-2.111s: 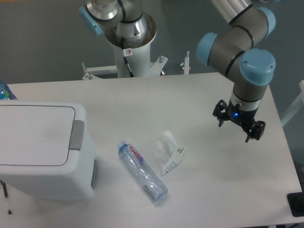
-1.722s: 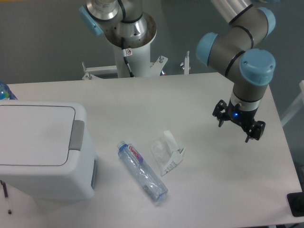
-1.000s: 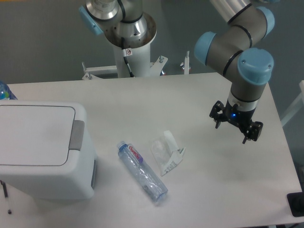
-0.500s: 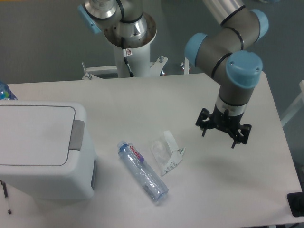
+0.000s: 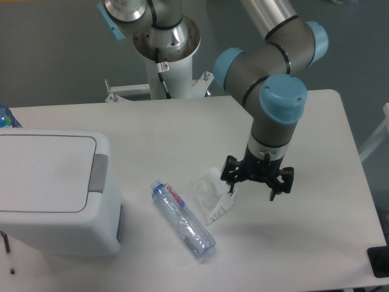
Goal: Open the trash can
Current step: 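Move the gripper over the bottle toward the white trash can lid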
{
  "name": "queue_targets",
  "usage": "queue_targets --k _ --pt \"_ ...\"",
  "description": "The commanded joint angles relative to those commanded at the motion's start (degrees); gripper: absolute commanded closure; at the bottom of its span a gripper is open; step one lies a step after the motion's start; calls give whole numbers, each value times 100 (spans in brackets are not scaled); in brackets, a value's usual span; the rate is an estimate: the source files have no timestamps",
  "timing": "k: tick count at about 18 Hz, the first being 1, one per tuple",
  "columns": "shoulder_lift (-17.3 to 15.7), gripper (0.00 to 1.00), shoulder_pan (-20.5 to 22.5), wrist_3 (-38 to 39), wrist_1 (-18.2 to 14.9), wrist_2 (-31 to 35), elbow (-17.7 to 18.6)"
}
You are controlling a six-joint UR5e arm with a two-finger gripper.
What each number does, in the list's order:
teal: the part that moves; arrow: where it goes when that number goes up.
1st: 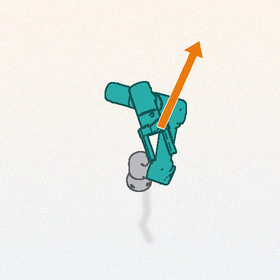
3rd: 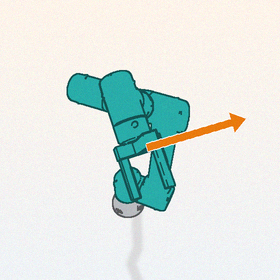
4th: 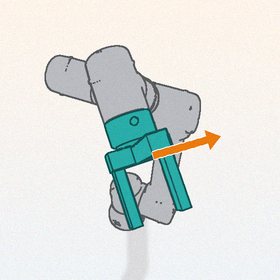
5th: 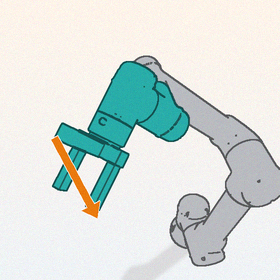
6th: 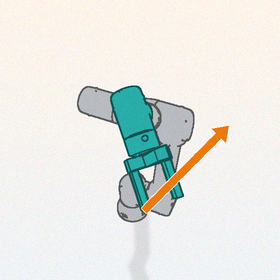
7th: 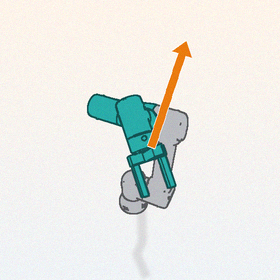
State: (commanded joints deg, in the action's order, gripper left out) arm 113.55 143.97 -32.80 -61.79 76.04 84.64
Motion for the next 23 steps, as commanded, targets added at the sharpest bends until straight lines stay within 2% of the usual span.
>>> queue_targets --k 3,7,14,23 --pt "-17 0 -79 300 0 -378 -18" --pt "-26 0 -439 914 -26 -441 -132" --pt "-96 0 -712 1329 -843 -819 -676" --pt "-518 0 -879 1338 -1388 -1082 -782"
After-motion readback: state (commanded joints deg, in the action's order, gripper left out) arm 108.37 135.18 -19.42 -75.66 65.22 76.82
